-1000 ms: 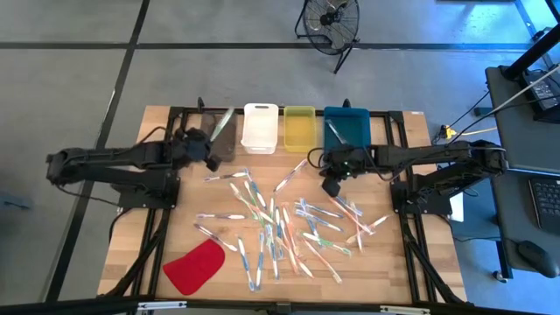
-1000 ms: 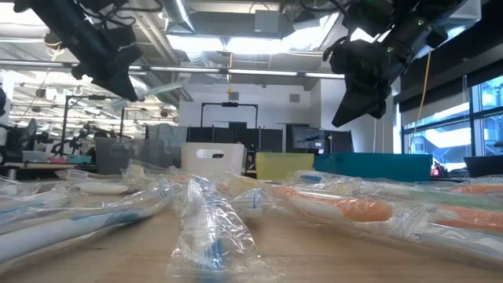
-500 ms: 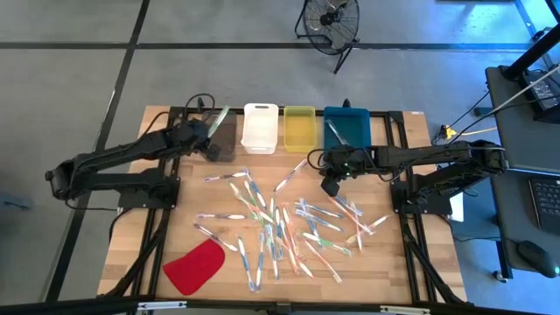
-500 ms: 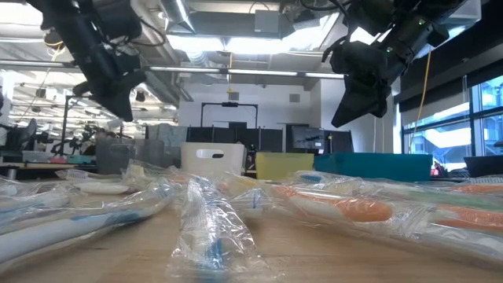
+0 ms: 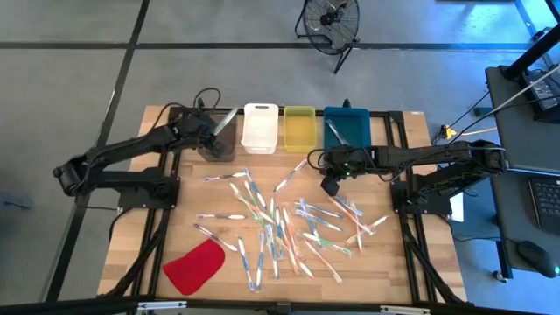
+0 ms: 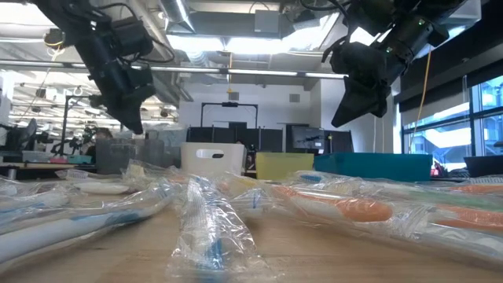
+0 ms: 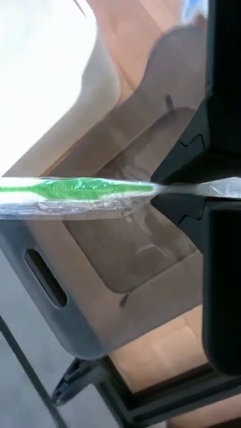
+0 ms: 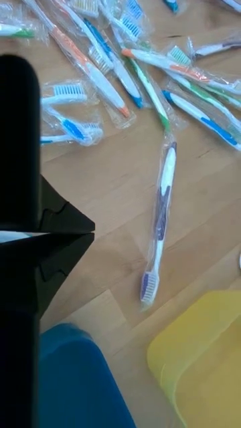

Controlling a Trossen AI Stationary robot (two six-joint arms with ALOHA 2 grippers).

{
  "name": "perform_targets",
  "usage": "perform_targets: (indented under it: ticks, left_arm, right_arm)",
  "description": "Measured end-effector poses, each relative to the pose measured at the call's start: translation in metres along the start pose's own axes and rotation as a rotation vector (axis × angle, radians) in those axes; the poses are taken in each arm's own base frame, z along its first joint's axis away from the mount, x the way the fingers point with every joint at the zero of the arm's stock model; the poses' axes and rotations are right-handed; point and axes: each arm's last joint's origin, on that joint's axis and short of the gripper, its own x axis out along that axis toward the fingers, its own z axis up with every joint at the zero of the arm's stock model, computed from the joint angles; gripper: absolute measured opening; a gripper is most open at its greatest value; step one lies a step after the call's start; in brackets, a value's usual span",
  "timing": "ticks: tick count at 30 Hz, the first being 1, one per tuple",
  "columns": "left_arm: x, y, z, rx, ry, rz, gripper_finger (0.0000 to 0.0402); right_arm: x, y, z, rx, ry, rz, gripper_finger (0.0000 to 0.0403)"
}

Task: Pick & Place Toothbrushes
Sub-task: Put the green toothbrush into the black bin

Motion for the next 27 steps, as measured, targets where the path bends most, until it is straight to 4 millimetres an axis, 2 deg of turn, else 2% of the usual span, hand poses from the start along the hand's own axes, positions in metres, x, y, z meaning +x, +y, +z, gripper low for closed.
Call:
perform_targets:
  ticks: [12, 27]
  left_arm:
    - [0.021, -0.004, -0.002, -0.011, 0.085, 0.024, 0.0015]
    - [0.036, -0.006, -0.007, -0.016, 0.15, 0.097, 0.0024]
  right_arm:
    - [0.0, 0.0, 0.0, 0.019, 0.0, 0.0, 0.0036]
    - [0.0, 0.0, 0.0, 0.019, 0.0, 0.0, 0.0006]
